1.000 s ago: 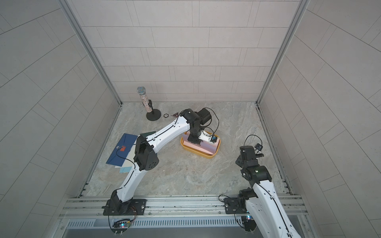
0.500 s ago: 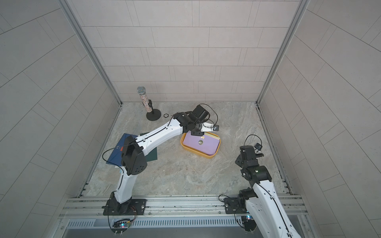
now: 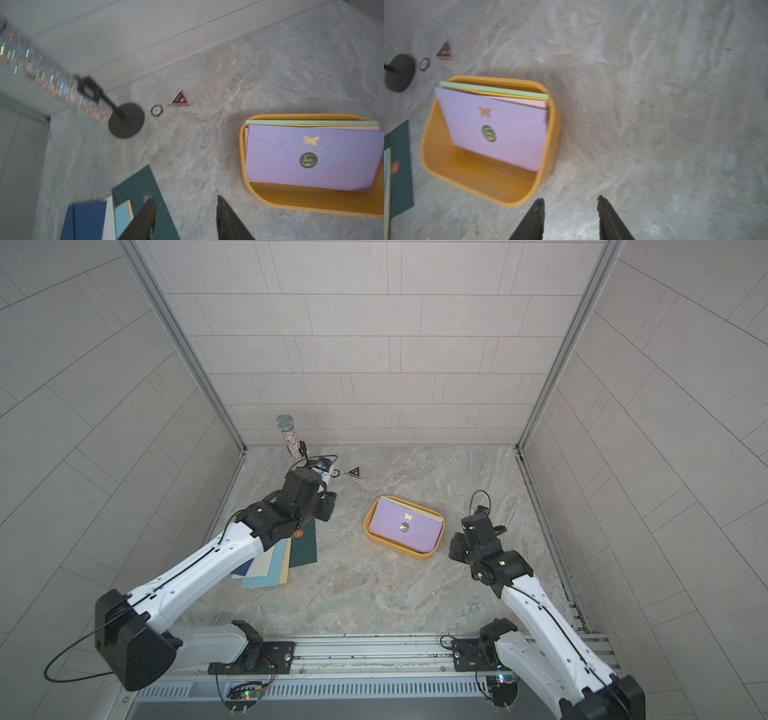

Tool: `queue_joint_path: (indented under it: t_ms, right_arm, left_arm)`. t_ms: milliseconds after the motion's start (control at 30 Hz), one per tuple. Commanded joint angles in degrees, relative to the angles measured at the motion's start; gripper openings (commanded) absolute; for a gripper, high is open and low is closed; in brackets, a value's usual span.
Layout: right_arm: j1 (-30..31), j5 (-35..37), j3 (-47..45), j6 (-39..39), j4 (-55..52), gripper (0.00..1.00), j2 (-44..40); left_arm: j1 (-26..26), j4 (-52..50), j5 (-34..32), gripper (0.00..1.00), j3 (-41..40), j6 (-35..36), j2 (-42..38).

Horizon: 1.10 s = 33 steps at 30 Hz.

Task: Put the sealed envelopes into the storage box
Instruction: Place the envelope in the storage box, then move the envelope to the center of the board.

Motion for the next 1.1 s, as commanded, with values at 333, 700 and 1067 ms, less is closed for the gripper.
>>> queue_joint_path:
  t_ms: [333,700,1067]
  right_arm:
    - [29.4,3.4,19.0,-1.5,7.2,0.47,28.4]
    - [30.4,4.7,13.7,-1.3,5.2,0.47,22.8]
    - [29.7,5.0,13.3,0.8,2.2,0.49,13.1]
  left_arm:
    - [25.7,-8.1,3.9,0.58,-8.8,-26.5,8.2]
    - [27.9,-7.4,5.8,0.59,-3.1,-28.7,27.2]
    - [23.6,-10.5,12.2,0.51,-2.7,-29.2,32.4]
